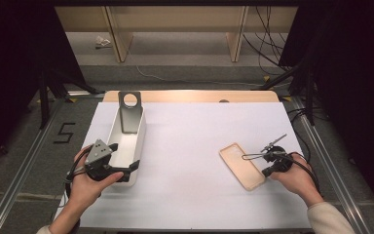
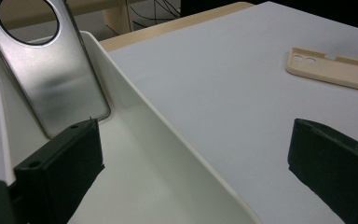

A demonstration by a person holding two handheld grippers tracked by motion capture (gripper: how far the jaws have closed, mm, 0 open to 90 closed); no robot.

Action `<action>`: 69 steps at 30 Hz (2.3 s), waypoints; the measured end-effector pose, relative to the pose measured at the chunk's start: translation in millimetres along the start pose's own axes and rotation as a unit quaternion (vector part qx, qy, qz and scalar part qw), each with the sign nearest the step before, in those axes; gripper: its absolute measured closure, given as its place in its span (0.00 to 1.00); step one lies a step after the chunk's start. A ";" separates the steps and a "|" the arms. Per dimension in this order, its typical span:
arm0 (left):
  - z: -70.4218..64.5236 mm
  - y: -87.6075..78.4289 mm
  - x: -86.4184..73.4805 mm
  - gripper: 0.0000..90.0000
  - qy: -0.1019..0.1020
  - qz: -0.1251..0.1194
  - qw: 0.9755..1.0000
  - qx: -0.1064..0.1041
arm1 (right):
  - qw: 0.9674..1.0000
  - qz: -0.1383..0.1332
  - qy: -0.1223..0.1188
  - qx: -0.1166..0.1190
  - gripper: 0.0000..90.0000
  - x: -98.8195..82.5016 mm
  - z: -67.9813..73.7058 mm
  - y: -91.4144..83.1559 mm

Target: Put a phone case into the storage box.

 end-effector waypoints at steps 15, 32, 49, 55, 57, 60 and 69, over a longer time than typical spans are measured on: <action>-0.6 -0.2 0.4 0.04 0.007 -0.011 1.000 -0.016 | 0.998 0.026 -0.047 0.027 1.00 7.1 30.2 4.0; -5.1 2.5 -0.5 0.04 0.023 -0.005 0.999 -0.023 | 0.997 0.031 -0.059 0.042 1.00 10.2 43.1 5.4; -5.3 3.3 -1.0 0.04 0.022 -0.004 0.999 -0.025 | 0.991 0.008 -0.136 -0.012 0.51 11.5 41.2 -5.3; -5.6 3.0 -0.5 0.04 0.023 -0.005 0.999 -0.025 | 0.985 -0.004 -0.173 -0.009 0.33 12.9 43.8 -14.0; -5.6 3.2 -0.7 0.04 0.022 -0.005 0.999 -0.025 | 0.984 -0.010 -0.180 -0.005 0.31 13.2 45.5 -14.7; -5.5 3.3 -0.8 0.04 0.022 -0.004 0.999 -0.025 | 0.980 -0.012 -0.197 -0.005 0.25 13.7 50.1 -13.4; -5.7 3.7 -0.8 0.04 0.024 -0.004 0.999 -0.024 | 0.966 -0.003 -0.257 0.001 0.24 18.7 66.5 -8.6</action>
Point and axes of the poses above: each handheld gripper's, and its own axes: y roughly forward along the jaws, x roughly out of its top, z roughly to its left, the point moved 1 cm from there along y, roughly forward along the jaws, and after that the axes turned 2 degrees about x, right-handed, at the moved point
